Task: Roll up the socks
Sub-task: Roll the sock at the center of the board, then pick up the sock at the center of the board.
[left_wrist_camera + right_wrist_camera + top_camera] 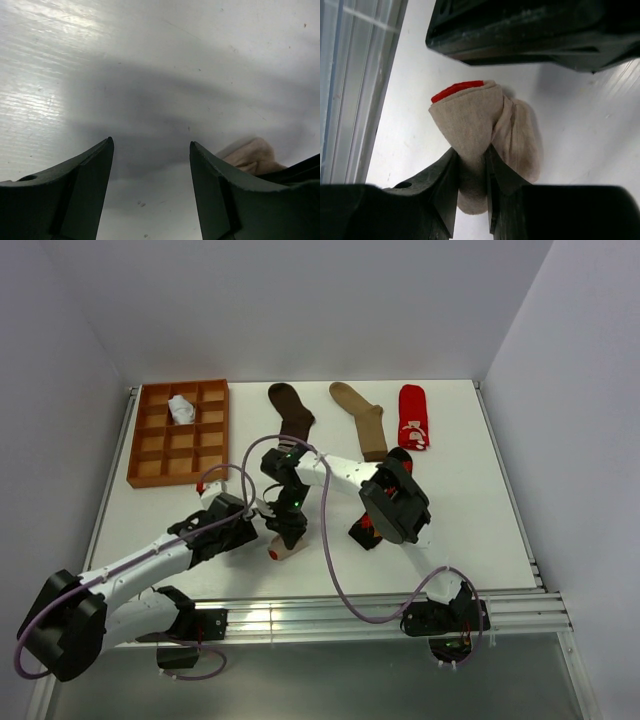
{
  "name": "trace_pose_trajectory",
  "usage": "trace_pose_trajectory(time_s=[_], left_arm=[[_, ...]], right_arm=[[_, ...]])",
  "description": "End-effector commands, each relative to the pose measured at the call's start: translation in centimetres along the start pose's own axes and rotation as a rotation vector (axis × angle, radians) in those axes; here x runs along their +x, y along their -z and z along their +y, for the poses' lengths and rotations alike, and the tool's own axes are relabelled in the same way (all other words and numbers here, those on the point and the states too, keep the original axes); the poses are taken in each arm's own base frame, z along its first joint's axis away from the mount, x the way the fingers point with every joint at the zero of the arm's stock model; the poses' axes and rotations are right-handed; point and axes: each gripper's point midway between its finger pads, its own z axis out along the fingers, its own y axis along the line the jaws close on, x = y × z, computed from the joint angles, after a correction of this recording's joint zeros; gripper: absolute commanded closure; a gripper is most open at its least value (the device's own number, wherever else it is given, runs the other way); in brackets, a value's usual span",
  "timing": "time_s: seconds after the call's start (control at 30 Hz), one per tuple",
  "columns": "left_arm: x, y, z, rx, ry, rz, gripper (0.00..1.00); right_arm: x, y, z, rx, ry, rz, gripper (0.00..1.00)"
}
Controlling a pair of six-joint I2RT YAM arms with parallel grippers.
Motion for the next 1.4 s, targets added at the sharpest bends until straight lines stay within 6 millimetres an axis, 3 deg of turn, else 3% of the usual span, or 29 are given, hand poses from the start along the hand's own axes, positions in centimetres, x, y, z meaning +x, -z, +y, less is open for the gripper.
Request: trace_pose_trajectory(time_s=[0.0, 0.07, 0.2, 0.3, 0.37, 0.5, 0.7, 0.8, 0.93, 1.1, 1.2, 1.37], left_arm=[[-3.1, 3.2, -3.9, 0.177, 0.109, -0.112, 0.32], [-2.9, 3.2, -4.1, 0.222, 0.132, -0.082, 0.3], [-3.2, 1.9, -2.4, 0.168, 0.176, -0.065, 0.31], [-3.4, 1.9, -2.7, 0.2, 0.204, -0.054, 0.31], [-4.9, 1.8, -2.2, 0.199, 0.244, -0.083, 0.32], [-7.7, 3.8, -3.2, 0.274, 0.208, -0.197, 0.32], [-8.8, 5.8, -5.6, 0.357, 0.052, -0.229, 0.37], [-7.4, 5.7, -7.7, 0.333, -0.06, -0.219, 0.38], [-3.9, 5.8, -11.2, 0.326, -0.273, -0.217, 0.38], [-1.6, 5.2, -12.9, 0.285, -0.486, -0.255, 0.37], [1.3, 5.7, -14.8, 0.334, -0.65, -0.267, 0.36], [4.5, 6.0, -17.2, 0.416, -0.806, -0.27, 0.35]], right_arm=[[9.5, 0.3, -3.3, 0.12, -0.675, 0.147, 0.76], [9.5, 0.1, -3.4, 0.121, -0.682, 0.148, 0.78], [9.7, 0.2, -3.4, 0.136, -0.684, 0.152, 0.78], [9.8, 0.2, -3.4, 0.14, -0.687, 0.157, 0.78], [9.8, 0.1, -3.4, 0.139, -0.689, 0.158, 0.78], [9.9, 0.0, -3.4, 0.13, -0.7, 0.168, 0.78], [10.0, -0.4, -3.1, 0.084, -0.719, 0.192, 0.78], [10.2, -0.8, -2.4, 0.019, -0.73, 0.218, 0.77], [10.4, -0.8, -2.2, -0.013, -0.724, 0.245, 0.77], [10.7, -0.7, -0.9, -0.075, -0.714, 0.268, 0.76], [11.2, -0.7, -0.2, -0.108, -0.713, 0.29, 0.76], [11.8, -0.8, 0.5, -0.142, -0.722, 0.324, 0.75]])
